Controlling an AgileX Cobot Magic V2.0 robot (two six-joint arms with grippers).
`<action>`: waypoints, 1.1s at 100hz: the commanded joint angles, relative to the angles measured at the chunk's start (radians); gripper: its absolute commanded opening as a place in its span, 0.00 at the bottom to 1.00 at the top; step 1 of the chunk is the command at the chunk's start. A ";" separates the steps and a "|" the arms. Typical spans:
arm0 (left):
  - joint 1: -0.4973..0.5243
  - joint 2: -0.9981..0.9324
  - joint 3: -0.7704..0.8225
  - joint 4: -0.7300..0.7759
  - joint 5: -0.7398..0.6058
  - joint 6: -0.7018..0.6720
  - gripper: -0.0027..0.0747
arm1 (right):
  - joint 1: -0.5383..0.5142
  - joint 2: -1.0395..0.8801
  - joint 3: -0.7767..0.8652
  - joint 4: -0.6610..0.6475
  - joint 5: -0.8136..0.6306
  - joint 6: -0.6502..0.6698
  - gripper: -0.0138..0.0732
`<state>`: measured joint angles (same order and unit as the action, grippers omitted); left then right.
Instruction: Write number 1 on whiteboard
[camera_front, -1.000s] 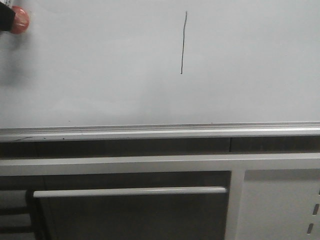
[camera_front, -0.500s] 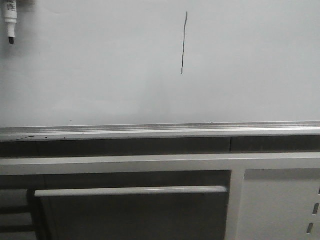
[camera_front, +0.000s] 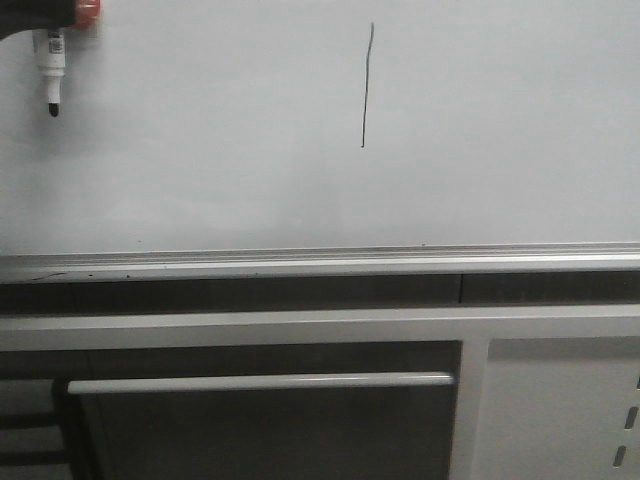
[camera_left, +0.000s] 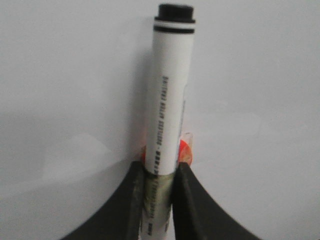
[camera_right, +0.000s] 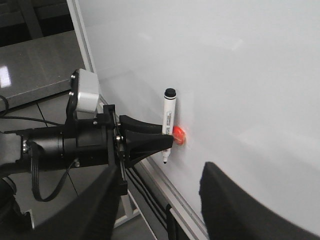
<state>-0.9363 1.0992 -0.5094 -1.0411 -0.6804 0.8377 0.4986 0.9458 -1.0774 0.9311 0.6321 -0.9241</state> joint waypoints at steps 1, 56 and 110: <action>-0.002 0.017 -0.023 0.022 -0.095 -0.047 0.01 | -0.003 -0.010 -0.025 0.036 -0.048 -0.004 0.54; -0.002 0.069 -0.023 0.067 -0.170 -0.098 0.01 | -0.003 -0.010 -0.025 0.036 -0.050 -0.004 0.54; -0.002 0.083 -0.023 0.067 -0.176 -0.097 0.01 | -0.003 -0.010 -0.025 0.036 -0.048 -0.004 0.54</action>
<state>-0.9475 1.1800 -0.5037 -0.9868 -0.7427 0.7525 0.4986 0.9458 -1.0774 0.9311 0.6321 -0.9241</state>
